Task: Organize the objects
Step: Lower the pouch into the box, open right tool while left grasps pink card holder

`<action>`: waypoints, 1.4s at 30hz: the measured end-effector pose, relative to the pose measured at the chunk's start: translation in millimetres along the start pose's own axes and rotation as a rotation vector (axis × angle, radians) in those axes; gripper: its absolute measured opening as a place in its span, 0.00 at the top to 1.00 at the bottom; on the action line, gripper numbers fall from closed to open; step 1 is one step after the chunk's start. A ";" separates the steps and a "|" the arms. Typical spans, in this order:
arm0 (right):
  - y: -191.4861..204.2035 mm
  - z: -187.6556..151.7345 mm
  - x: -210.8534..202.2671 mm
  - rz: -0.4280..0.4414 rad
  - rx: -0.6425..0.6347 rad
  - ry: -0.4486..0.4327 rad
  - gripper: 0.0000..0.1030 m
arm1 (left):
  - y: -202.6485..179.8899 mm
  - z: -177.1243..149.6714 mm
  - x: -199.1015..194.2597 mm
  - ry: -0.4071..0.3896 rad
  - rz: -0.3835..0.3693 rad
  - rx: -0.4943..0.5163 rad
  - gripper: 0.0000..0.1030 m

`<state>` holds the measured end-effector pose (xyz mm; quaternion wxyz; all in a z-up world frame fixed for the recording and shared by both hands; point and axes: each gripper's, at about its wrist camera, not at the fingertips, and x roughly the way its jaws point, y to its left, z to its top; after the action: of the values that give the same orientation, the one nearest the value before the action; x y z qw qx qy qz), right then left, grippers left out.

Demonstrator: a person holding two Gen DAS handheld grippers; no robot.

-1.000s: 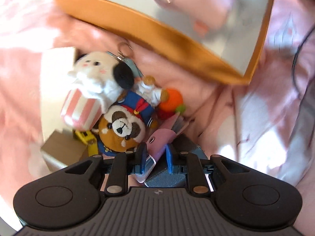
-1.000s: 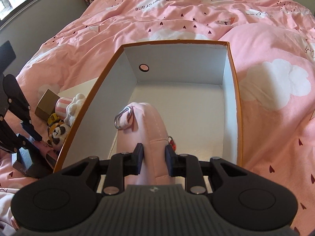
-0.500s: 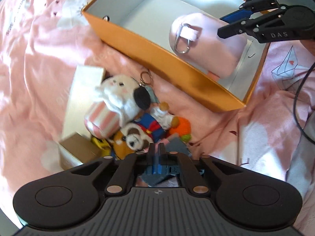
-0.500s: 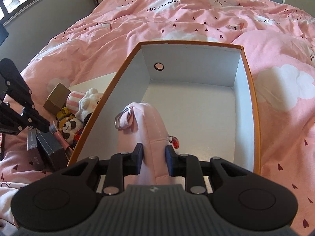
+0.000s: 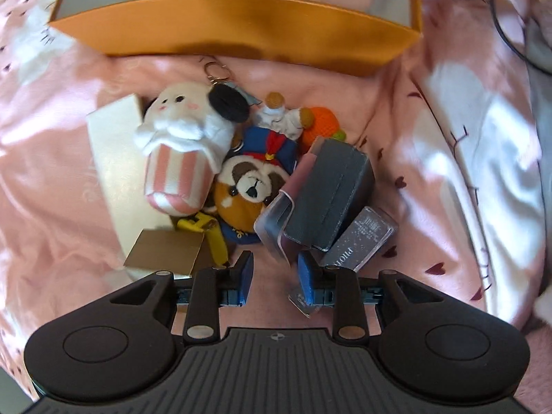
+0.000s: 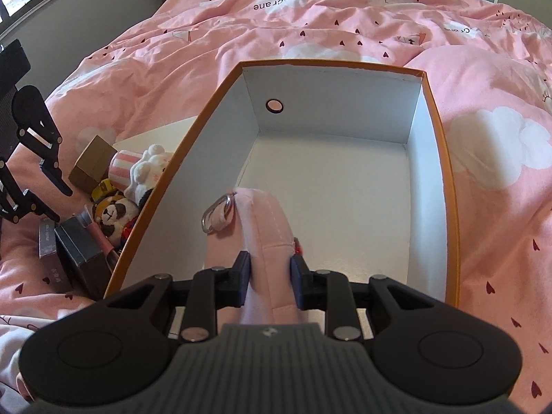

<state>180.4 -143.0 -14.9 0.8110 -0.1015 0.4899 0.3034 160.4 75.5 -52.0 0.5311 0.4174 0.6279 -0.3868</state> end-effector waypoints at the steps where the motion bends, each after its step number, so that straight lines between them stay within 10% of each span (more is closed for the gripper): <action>1: -0.2 0.2 1.5 -0.003 0.000 0.006 0.74 | -1.3 -1.0 2.7 -0.004 0.004 0.024 0.66; 14: 1.3 8.9 16.6 -0.019 -0.010 0.066 0.75 | 1.8 -3.3 29.0 -0.072 -0.036 0.149 0.65; 24: 3.4 8.0 29.3 0.058 0.036 0.132 0.75 | 1.6 -15.8 12.7 -0.150 -0.049 -0.084 0.77; 42: -2.2 5.7 15.3 0.012 -0.014 0.055 0.75 | -27.6 -25.7 -62.1 -0.289 0.175 -0.463 0.86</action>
<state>191.0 -136.1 -25.4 0.7948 -0.1126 0.5102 0.3087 131.2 82.6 14.1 0.7274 0.2782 0.5790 -0.2414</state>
